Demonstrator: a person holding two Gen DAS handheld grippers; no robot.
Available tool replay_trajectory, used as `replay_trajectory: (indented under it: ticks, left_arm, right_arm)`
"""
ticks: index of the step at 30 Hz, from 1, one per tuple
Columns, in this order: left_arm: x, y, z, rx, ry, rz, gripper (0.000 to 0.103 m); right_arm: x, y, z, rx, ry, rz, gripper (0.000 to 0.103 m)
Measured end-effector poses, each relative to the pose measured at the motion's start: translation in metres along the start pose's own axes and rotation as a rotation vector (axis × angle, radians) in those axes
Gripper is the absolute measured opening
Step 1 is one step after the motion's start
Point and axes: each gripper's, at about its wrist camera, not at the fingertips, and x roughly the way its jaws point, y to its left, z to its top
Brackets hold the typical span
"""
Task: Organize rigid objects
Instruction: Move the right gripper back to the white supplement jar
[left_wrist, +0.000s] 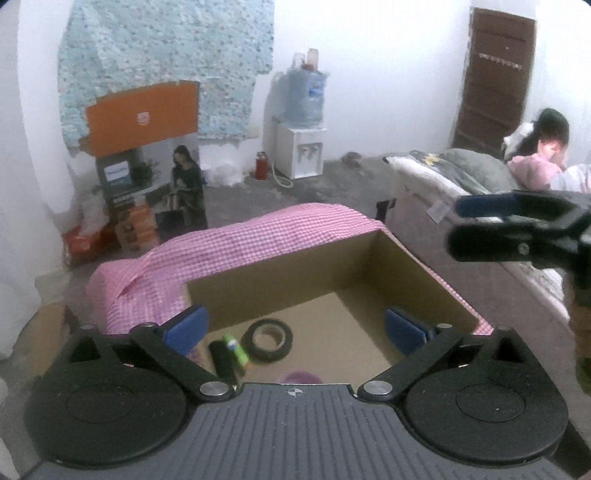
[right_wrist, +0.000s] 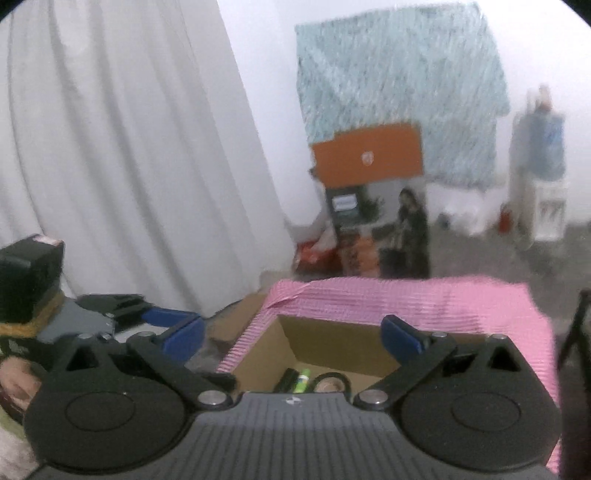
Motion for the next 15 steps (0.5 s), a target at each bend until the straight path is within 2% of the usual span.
replay_trajectory:
  ticks: [5,11,15]
  left_arm:
    - [-0.024,0.006,-0.028,-0.08,-0.012,-0.006,0.103]
    - [-0.041,0.006,-0.068,-0.159,-0.022,0.013,0.103]
    - [-0.051,0.004,-0.092,-0.198,-0.027,0.043,0.103]
  right_arm:
    - [-0.022,0.024,-0.033,-0.068,0.018,-0.089,0.103]
    - [-0.024,0.057,-0.076,-0.134,0.07,-0.203,0.103]
    - [-0.03,0.077,-0.098,-0.194,0.044,-0.289,0.103]
